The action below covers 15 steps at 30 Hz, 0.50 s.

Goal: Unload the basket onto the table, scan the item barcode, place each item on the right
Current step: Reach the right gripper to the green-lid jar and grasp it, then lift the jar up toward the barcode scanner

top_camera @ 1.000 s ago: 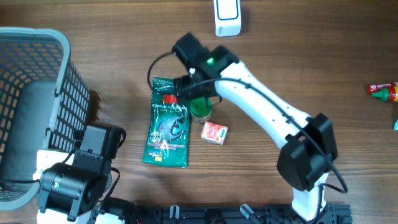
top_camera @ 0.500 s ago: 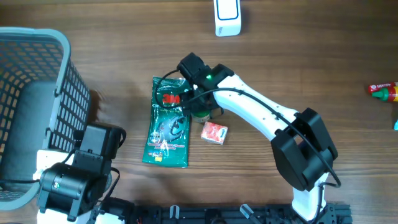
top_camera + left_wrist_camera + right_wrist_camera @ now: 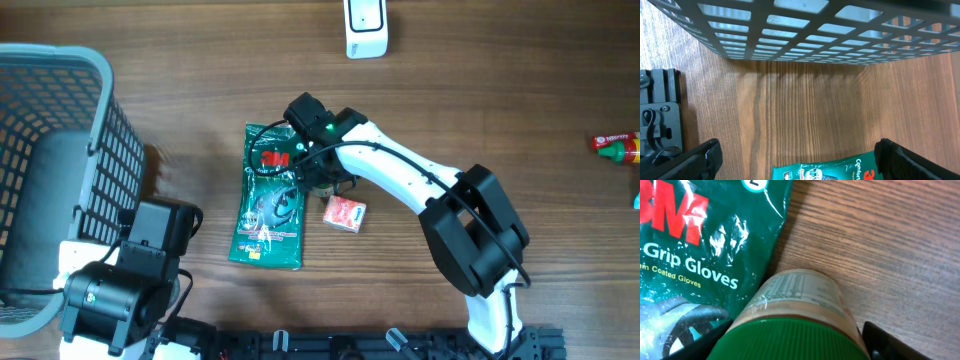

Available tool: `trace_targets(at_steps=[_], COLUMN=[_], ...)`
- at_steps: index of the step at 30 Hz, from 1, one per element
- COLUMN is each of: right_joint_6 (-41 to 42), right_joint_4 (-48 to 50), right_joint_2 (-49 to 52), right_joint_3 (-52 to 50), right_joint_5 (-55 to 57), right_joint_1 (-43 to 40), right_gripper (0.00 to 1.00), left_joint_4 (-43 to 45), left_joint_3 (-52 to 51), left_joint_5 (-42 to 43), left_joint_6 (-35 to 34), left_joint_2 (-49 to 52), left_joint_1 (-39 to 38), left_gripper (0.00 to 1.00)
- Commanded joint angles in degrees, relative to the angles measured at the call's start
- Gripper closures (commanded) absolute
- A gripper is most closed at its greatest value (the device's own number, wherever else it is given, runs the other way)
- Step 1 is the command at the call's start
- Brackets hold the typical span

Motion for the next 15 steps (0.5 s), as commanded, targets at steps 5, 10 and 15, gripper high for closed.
trace_targets(at_steps=[5, 10, 15], right_joint_6=[1.95, 1.79, -6.64], right_joint_4=[-3.87, -19.39, -33.11], right_joint_2=[0.83, 0.28, 0.09], right_joint_3=[2.97, 18.71, 28.74], right_joint_5=[-5.07, -7.02, -23.23], right_joint_1=[-1.97, -8.09, -16.83], right_gripper=[0.38, 0.37, 0.37], left_joint_4=[-0.07, -0.07, -0.07], left_joint_3=[0.04, 0.04, 0.04], left_joint_5=[-0.55, -0.55, -0.55], left_joint_6=[0.07, 0.07, 0.07], left_joint_2=[-0.11, -0.11, -0.11], left_joint_1=[0.31, 0.31, 0.31], left_gripper=[0.0, 0.0, 0.0])
